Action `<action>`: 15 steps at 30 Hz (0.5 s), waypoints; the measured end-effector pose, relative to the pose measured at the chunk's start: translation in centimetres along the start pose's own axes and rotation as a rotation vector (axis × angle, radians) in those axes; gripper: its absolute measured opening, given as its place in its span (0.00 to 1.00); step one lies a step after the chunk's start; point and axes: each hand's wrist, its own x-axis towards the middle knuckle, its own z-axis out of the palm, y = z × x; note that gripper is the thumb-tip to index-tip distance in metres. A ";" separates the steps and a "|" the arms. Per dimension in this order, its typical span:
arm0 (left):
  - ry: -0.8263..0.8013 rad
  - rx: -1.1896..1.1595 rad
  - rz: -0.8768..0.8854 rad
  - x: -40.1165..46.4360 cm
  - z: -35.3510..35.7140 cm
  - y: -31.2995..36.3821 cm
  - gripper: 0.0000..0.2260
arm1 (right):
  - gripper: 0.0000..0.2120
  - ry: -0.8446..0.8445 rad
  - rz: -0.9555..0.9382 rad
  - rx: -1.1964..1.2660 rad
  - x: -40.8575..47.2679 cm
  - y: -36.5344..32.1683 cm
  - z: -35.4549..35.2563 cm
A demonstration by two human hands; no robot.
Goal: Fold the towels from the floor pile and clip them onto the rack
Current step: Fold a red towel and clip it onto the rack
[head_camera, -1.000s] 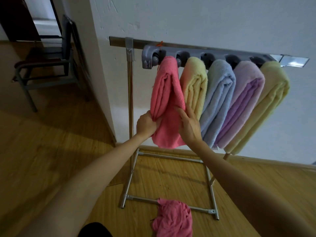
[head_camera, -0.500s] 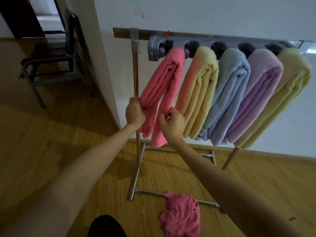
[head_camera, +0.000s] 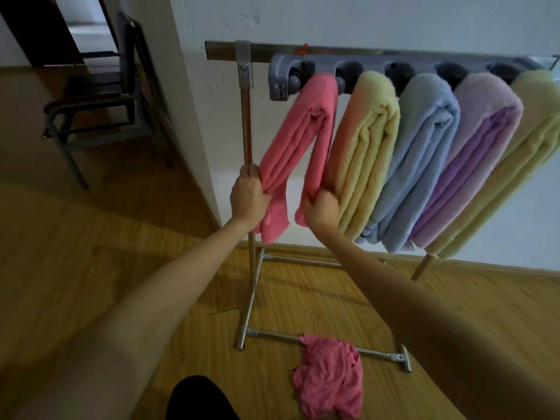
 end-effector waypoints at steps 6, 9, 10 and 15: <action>-0.031 -0.032 -0.019 -0.9 1.5 0.9 0.17 | 0.08 -0.179 -0.008 0.096 0.0 1.9 -0.9; -0.073 -0.085 -0.018 -2.0 2.4 1.5 0.20 | 0.10 -0.342 -0.022 0.141 -0.4 2.4 -1.2; -0.092 -0.113 -0.009 -2.4 2.7 1.5 0.22 | 0.10 -0.382 -0.017 0.173 -0.5 2.5 -1.1; -0.253 -0.184 -0.019 -4.4 4.0 1.3 0.20 | 0.23 -0.420 -0.002 0.298 -0.5 3.9 -0.9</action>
